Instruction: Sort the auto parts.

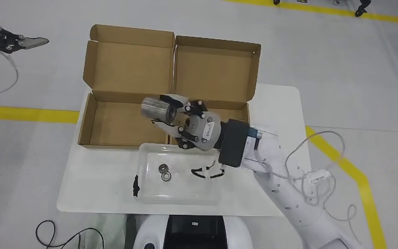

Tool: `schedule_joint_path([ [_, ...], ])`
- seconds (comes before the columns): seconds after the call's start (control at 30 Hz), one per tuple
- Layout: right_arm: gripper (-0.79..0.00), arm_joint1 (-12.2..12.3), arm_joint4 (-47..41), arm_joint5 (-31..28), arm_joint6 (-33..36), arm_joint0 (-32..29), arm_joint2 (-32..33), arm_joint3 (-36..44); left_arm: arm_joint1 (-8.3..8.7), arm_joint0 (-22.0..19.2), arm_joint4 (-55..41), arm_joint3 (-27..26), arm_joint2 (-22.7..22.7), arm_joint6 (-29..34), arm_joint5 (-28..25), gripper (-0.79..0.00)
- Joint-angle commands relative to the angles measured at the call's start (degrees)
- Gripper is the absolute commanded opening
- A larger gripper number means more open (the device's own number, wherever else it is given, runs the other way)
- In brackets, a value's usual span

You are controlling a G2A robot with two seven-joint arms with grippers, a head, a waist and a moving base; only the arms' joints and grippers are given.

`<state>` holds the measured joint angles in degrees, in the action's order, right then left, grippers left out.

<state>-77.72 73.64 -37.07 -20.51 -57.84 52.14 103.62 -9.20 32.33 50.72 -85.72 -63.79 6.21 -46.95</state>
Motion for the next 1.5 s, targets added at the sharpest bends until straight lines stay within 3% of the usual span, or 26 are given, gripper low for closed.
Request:
schedule_joint_path([
  [0.0,-0.785,0.06,0.10,0.87,0.79,-0.81,0.19,-0.85,0.00,0.00,0.00,0.00,0.00,0.00,0.00,0.000],
  [0.3,-0.785,0.66,-3.46,2.20,2.31,-6.01,2.76,-6.19,0.00,0.00,0.00,0.00,0.00,0.00,0.00,0.000],
  [0.83,-0.785,2.03,-3.31,13.33,18.85,-14.75,7.99,-8.52,0.00,0.00,0.00,0.00,0.00,0.00,0.00,0.000],
  [1.03,-0.785,2.21,-3.63,15.88,29.90,-14.28,8.57,-9.16,0.00,0.00,0.00,0.00,0.00,0.00,0.00,0.000],
  [1.47,-0.785,1.65,-9.76,19.64,42.06,-10.87,7.94,-16.93,0.00,0.00,0.00,0.00,0.00,0.00,0.00,0.000],
])
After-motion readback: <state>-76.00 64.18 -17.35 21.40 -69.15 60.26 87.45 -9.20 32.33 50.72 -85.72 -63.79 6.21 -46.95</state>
